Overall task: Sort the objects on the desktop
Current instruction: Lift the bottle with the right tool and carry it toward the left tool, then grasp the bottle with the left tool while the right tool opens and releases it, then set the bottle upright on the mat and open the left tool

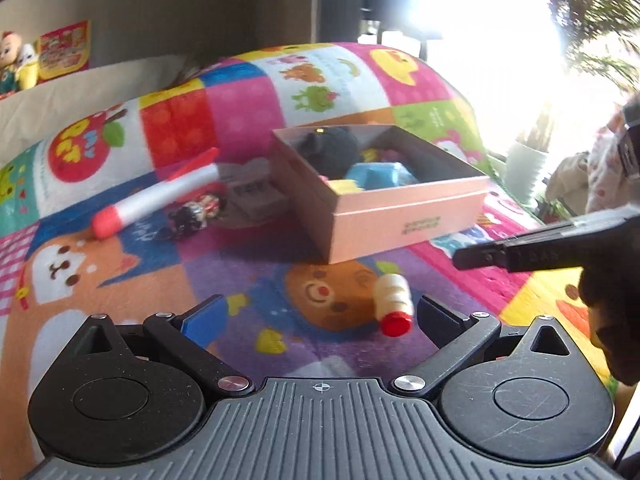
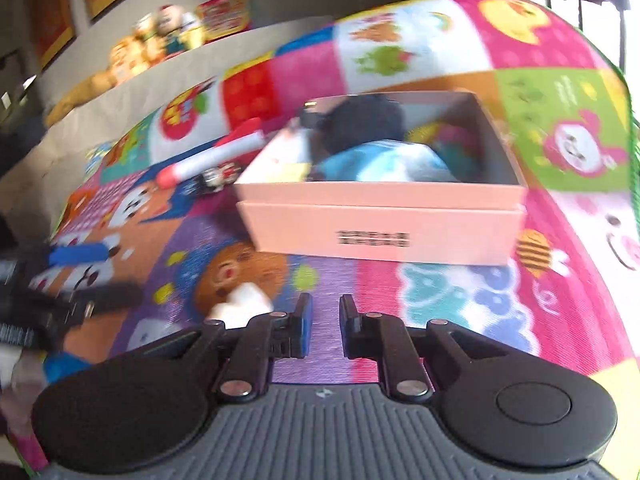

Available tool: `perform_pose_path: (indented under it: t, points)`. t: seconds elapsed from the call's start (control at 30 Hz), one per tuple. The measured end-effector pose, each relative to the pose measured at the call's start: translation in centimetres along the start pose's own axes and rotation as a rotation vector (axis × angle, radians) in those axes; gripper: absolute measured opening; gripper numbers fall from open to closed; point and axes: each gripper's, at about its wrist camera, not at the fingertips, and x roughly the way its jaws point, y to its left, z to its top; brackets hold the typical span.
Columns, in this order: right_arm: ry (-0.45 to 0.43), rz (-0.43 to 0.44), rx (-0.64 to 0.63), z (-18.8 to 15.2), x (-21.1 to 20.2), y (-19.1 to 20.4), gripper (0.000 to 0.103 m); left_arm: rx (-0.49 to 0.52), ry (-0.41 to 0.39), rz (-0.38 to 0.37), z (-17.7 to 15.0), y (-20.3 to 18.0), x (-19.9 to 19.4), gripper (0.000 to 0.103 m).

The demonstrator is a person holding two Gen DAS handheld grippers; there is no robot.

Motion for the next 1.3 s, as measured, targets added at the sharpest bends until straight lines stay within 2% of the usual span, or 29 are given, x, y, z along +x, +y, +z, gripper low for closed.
perform_pose_path:
  t: [0.03,0.07,0.1,0.23,0.27,0.3,0.37,0.4,0.43,0.6,0.7,0.8,1.03,1.23,1.3]
  points:
    - [-0.014,-0.013,0.009,-0.2,-0.3,-0.3,0.014,0.034,0.007,-0.015,-0.1,-1.0,0.3,0.093]
    - [-0.024,-0.024,0.012,-0.4,-0.4,-0.6,0.015,0.061,0.021,-0.023,-0.1,-1.8,0.7,0.076]
    - [-0.029,-0.031,0.012,-0.6,-0.7,-0.7,0.015,0.078,0.038,-0.031,-0.1,-2.4,1.1,0.071]
    - [-0.04,-0.034,0.008,-1.3,-1.6,-1.0,0.021,0.12,0.085,-0.05,-0.5,-4.0,3.1,0.069]
    - [-0.045,-0.039,0.0,-1.5,-1.8,-1.0,0.022,0.129,0.094,-0.05,-0.6,-4.2,3.6,0.062]
    - [-0.051,-0.045,-0.009,-1.6,-1.9,-0.9,0.025,0.13,0.107,-0.052,-0.6,-4.2,4.0,0.05]
    - [-0.067,-0.052,-0.025,-1.8,-2.3,-0.8,0.034,0.125,0.117,-0.063,-0.4,-4.1,4.4,0.041]
    - [-0.077,-0.058,-0.026,-2.0,-2.4,-0.8,0.04,0.137,0.123,-0.063,-0.2,-4.2,4.4,0.029]
    - [-0.084,-0.06,-0.021,-2.1,-2.5,-0.8,0.045,0.151,0.123,-0.062,0.0,-4.2,4.2,0.029]
    - [-0.092,-0.037,0.039,-3.1,-2.3,-1.6,0.056,0.214,0.107,-0.029,1.5,-4.2,3.0,0.029]
    - [-0.082,-0.032,0.07,-3.4,-1.9,-2.1,0.056,0.229,0.101,-0.017,2.2,-4.1,2.6,0.029]
    - [-0.105,-0.024,0.091,-3.5,-2.2,-2.4,0.065,0.229,0.105,-0.006,2.3,-4.0,2.7,0.029]
    - [-0.12,-0.012,0.087,-3.6,-2.4,-2.3,0.071,0.208,0.103,-0.021,2.0,-4.1,3.0,0.03]
    - [-0.13,-0.021,0.087,-3.6,-2.6,-2.3,0.08,0.175,0.115,-0.053,1.6,-3.5,3.2,0.048]
    - [-0.133,-0.027,0.083,-3.6,-2.6,-2.2,0.083,0.134,0.088,-0.101,2.0,-2.5,2.5,0.069]
